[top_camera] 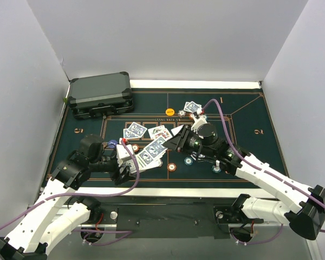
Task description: Distribute texas hold em gaming equipment
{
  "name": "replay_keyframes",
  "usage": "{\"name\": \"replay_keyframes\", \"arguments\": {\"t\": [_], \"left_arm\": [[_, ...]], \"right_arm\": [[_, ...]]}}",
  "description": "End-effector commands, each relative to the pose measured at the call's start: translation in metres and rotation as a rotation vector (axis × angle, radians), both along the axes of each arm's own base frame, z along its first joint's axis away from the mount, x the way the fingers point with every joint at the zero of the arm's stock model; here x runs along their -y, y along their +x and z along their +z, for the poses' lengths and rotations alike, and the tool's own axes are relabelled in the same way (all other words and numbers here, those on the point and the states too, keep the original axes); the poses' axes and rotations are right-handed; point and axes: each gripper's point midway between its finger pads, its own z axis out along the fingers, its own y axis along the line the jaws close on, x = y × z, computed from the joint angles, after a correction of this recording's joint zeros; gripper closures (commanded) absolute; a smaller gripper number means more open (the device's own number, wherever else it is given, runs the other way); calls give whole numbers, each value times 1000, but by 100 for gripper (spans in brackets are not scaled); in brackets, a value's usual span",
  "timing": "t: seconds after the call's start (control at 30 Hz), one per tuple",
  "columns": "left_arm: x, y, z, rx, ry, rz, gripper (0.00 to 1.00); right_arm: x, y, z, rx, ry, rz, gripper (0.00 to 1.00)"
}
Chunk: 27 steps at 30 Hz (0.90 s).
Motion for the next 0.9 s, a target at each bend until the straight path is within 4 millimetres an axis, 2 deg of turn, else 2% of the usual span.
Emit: {"name": "replay_keyframes", "arguments": {"t": [0.0, 0.2, 0.47, 0.63, 0.87], "left_arm": [[7, 6, 22, 60, -58, -8, 100], [8, 7, 22, 57, -61, -7, 100], [9, 7, 23, 55, -65, -8, 100], [9, 7, 24, 60, -69, -9, 100], [9, 7, 23, 57, -70, -7, 100]], "right_arm": [[10, 2, 8, 50, -15, -20, 85], [18, 1, 10, 64, -35, -36, 92], [20, -1, 24, 85, -6, -32, 96], [15, -5, 36, 93, 39, -3, 96], [6, -10, 63, 110, 145, 34, 98]]}}
